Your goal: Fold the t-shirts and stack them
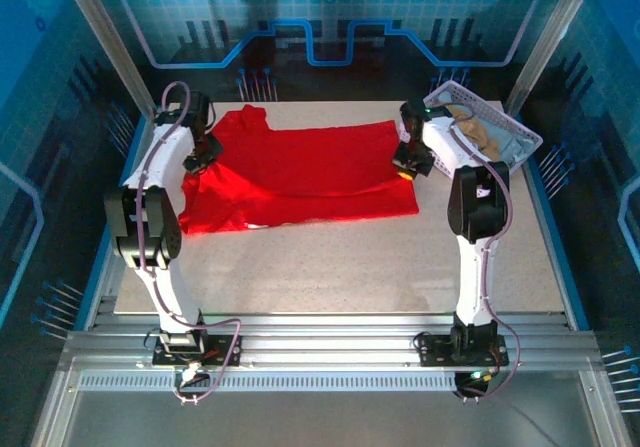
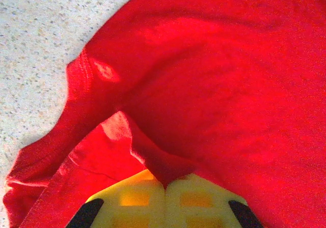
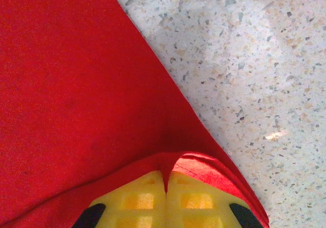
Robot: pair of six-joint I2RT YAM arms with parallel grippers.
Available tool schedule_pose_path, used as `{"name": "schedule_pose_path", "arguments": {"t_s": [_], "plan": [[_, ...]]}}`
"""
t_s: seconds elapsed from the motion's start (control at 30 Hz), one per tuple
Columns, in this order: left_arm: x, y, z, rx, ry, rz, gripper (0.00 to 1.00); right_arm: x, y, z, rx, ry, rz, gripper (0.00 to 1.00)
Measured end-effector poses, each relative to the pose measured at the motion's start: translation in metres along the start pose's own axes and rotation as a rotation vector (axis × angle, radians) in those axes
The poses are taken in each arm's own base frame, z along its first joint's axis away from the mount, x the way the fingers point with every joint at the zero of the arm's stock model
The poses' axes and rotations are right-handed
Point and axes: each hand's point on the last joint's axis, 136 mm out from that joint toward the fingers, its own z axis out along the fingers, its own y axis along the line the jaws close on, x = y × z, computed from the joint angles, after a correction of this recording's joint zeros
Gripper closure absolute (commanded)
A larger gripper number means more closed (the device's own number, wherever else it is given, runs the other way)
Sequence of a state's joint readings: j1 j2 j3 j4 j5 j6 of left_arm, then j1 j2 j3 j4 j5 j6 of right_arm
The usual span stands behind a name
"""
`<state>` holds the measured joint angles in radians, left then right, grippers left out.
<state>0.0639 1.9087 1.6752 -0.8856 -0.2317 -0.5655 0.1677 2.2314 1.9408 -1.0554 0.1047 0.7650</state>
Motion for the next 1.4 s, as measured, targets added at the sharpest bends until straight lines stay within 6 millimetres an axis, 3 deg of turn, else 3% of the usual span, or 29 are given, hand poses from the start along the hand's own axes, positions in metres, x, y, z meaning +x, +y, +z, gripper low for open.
{"name": "schedule_pose_path", "arguments": {"t_s": [0.17, 0.37, 0.4, 0.43, 0.5, 0.57, 0.63, 0.73, 0.8, 0.9, 1.03, 1.13, 1.23, 1.4], "plan": [[-0.007, 0.005, 0.004, -0.009, -0.004, -0.016, 1.00, -0.006, 0.004, 0.002, 0.000, -0.004, 0.001, 1.00], [-0.017, -0.004, 0.011, 0.002, -0.007, -0.001, 1.00, -0.012, 0.007, 0.008, 0.005, -0.007, 0.003, 1.00], [-0.017, -0.005, 0.013, 0.005, -0.003, 0.002, 0.98, -0.014, 0.007, 0.008, 0.004, -0.009, 0.004, 0.96], [-0.017, -0.006, 0.015, 0.006, 0.000, 0.003, 0.82, -0.016, 0.008, 0.008, 0.002, -0.012, 0.006, 0.85], [-0.018, -0.009, 0.017, 0.015, 0.006, 0.004, 0.42, -0.019, 0.008, 0.008, -0.004, -0.017, 0.003, 0.64], [-0.019, -0.010, 0.017, 0.021, 0.008, -0.002, 0.32, -0.021, 0.007, 0.008, -0.009, -0.015, -0.001, 0.47], [-0.019, -0.007, 0.015, 0.017, 0.013, -0.014, 0.31, -0.023, 0.004, 0.007, -0.015, -0.023, -0.009, 0.38], [-0.007, 0.013, 0.006, 0.010, 0.037, -0.075, 0.33, -0.012, -0.008, -0.001, -0.024, -0.025, -0.018, 0.34], [0.013, 0.042, -0.004, 0.008, 0.077, -0.165, 0.33, 0.004, -0.021, -0.014, -0.027, -0.025, -0.019, 0.34], [0.048, 0.102, -0.015, 0.016, 0.146, -0.389, 0.33, 0.031, -0.039, -0.032, -0.062, -0.030, -0.015, 0.35], [0.096, 0.164, -0.001, -0.004, 0.269, -0.703, 0.34, 0.068, -0.056, -0.035, -0.118, -0.010, -0.017, 0.35], [0.119, 0.174, 0.013, -0.003, 0.348, -0.829, 0.35, 0.088, -0.064, -0.018, -0.128, 0.033, -0.016, 0.35], [0.122, 0.168, 0.022, 0.044, 0.373, -0.919, 0.38, 0.099, -0.071, -0.001, -0.123, 0.069, -0.015, 0.36], [0.120, 0.159, 0.036, 0.093, 0.388, -1.017, 0.43, 0.093, -0.072, 0.011, -0.130, 0.064, -0.018, 0.38]]}}
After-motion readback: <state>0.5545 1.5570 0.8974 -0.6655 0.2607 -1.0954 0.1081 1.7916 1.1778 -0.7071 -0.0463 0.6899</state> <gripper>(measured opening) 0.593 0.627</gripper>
